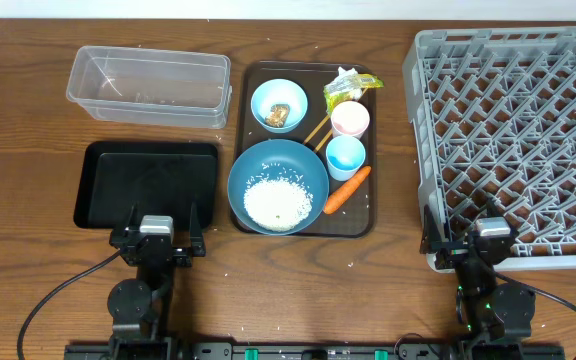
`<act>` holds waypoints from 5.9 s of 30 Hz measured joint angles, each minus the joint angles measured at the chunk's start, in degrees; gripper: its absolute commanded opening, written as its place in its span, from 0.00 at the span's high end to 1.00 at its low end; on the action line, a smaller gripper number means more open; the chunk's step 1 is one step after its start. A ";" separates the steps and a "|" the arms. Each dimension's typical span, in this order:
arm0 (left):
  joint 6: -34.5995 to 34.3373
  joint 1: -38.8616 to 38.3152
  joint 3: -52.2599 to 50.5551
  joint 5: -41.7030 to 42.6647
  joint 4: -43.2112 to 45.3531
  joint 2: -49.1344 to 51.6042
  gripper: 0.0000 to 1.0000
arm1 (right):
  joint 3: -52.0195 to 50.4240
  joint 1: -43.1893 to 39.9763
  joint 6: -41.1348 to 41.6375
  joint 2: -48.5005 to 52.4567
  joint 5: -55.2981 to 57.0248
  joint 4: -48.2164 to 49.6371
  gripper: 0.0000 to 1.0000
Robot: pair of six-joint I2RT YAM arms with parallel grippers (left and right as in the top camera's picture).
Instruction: Sort waste into correct bins and load items into the dishwasher rack
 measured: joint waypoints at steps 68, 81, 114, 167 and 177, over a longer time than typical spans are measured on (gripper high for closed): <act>0.00 -0.04 92.63 12.35 -59.95 85.22 0.02 | 101.15 8.61 -12.28 92.91 -22.45 -49.70 0.01; -7.32 -0.04 92.63 12.37 -61.42 92.78 0.02 | 102.20 13.35 -13.79 109.44 -18.51 -47.82 0.01; -10.49 -0.04 92.41 12.55 -57.00 96.76 0.02 | 102.03 16.20 16.00 115.01 4.17 -50.16 0.45; -10.60 -0.04 92.02 12.55 -57.07 98.53 0.02 | 100.80 28.83 15.02 116.28 0.61 -33.75 0.48; -10.73 -0.04 92.02 12.55 -57.20 98.53 0.02 | 100.94 33.22 15.04 116.28 0.39 -54.47 0.46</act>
